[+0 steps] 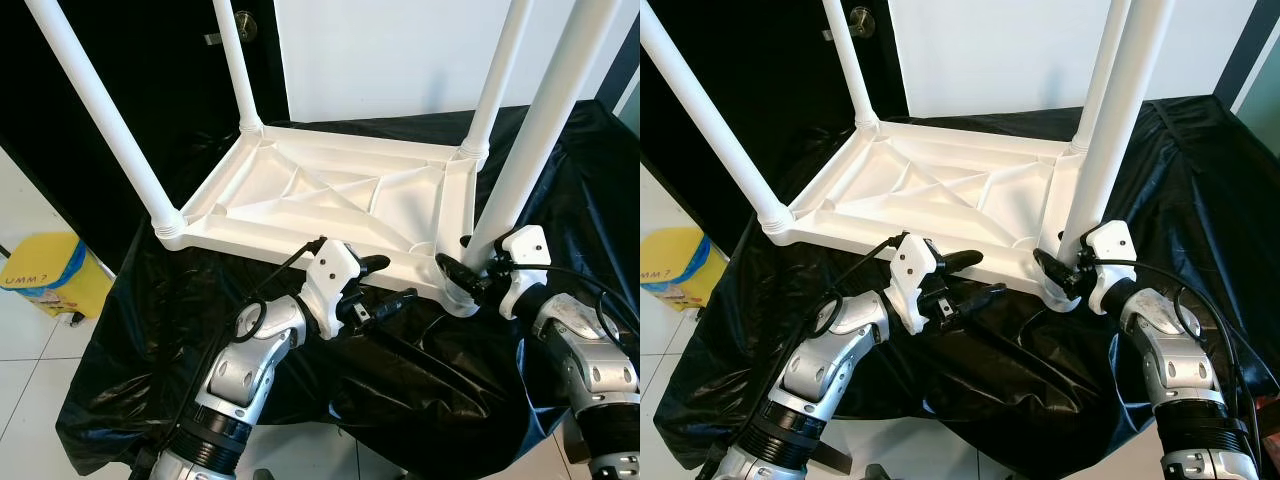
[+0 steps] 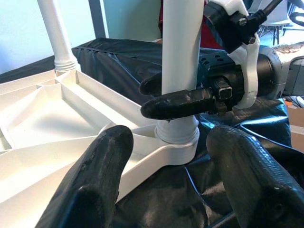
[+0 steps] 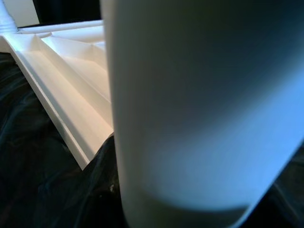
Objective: Building children table
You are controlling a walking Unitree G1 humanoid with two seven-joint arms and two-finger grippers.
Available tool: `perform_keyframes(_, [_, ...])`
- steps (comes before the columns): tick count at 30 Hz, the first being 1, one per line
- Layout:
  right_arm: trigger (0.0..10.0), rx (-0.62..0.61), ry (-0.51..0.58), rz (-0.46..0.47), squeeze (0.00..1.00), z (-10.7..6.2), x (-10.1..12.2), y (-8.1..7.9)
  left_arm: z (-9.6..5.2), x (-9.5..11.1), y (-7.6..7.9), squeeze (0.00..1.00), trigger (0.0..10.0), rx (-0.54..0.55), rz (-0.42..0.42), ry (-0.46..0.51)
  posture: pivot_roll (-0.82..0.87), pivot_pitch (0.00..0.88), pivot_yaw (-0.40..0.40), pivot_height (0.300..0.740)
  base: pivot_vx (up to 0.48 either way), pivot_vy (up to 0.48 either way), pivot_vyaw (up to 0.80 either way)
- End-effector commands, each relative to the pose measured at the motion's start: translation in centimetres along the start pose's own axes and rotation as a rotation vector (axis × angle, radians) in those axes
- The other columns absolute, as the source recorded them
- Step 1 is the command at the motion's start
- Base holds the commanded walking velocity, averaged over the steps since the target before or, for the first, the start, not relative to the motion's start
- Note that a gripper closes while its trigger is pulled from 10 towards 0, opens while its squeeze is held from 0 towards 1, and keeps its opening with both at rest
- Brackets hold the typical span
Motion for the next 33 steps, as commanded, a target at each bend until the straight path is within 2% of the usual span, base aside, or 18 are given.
perform_keyframes(1, [0.0,0.062,-0.051,0.002,0.00,-0.2,-1.3,-1.0,-0.2,-0.3,-0.3,0.00,10.0,0.066,0.006,-0.010,-0.13,0.000,0.032,0.740,0.000,0.000,0.00])
perform_keyframes(2, [0.2,0.050,-0.056,0.011,0.00,-0.3,-1.4,-0.9,-0.2,-0.3,-0.3,0.00,10.0,0.064,0.007,-0.011,-0.13,0.000,0.034,0.740,0.000,0.000,0.00])
perform_keyframes(3, [10.0,0.041,-0.058,0.018,0.00,-0.3,-1.5,-0.8,-0.2,-0.4,-0.3,0.00,10.0,0.063,0.007,-0.011,-0.13,0.000,0.034,0.740,0.000,0.000,0.00])
perform_keyframes(13, [10.0,-0.084,-0.090,0.033,0.00,-0.3,-2.0,-0.4,0.0,-0.3,-0.2,0.00,10.0,0.050,0.007,-0.011,-0.14,0.000,0.041,0.740,0.000,0.000,0.00])
perform_keyframes(14, [10.0,-0.148,-0.117,0.037,0.00,-0.2,-2.3,-0.2,0.0,-0.4,-0.2,0.00,10.0,0.047,0.006,-0.012,-0.14,0.003,0.045,0.740,0.000,0.000,0.00])
perform_keyframes(17, [10.0,-0.192,-0.135,0.043,0.00,-0.3,-2.7,-0.2,0.0,-0.4,-0.1,0.00,10.0,0.044,0.005,-0.013,-0.14,0.006,0.047,0.740,0.000,0.000,0.00])
perform_keyframes(19, [10.0,-0.299,-0.157,0.066,0.00,-0.4,-3.3,-0.5,0.0,-0.4,0.0,0.00,10.0,0.038,0.002,-0.016,-0.14,0.011,0.050,0.740,0.000,0.000,0.00])
perform_keyframes(28, [10.0,-0.389,-0.153,0.101,0.00,-0.1,-3.3,-1.1,0.0,-0.4,-0.1,0.00,10.0,0.038,0.000,-0.018,-0.15,0.015,0.051,0.740,0.000,0.000,0.00])
perform_keyframes(30, [10.0,-0.518,-0.147,0.143,0.00,0.3,-2.7,-1.5,0.0,-0.4,0.0,0.00,10.0,0.038,-0.001,-0.016,-0.15,0.020,0.049,0.740,0.000,0.000,0.00])
perform_keyframes(33, [10.0,-0.577,-0.148,0.161,0.00,0.5,-2.5,-1.8,0.0,-0.4,0.0,0.00,10.0,0.038,-0.003,-0.015,-0.15,0.021,0.048,0.740,0.000,0.000,0.00])
Point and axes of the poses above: a point about 5 cm out from each wrist's last joint towards the gripper, its own z axis pointing out of the wrist towards the gripper, its own x axis along the axis of the wrist's last joint, y = z × x, the point moved 1 cm from there along z, pointing out of the wrist towards the gripper, and after that the axes turned 8 degrees about -z, right-handed, at the moved point
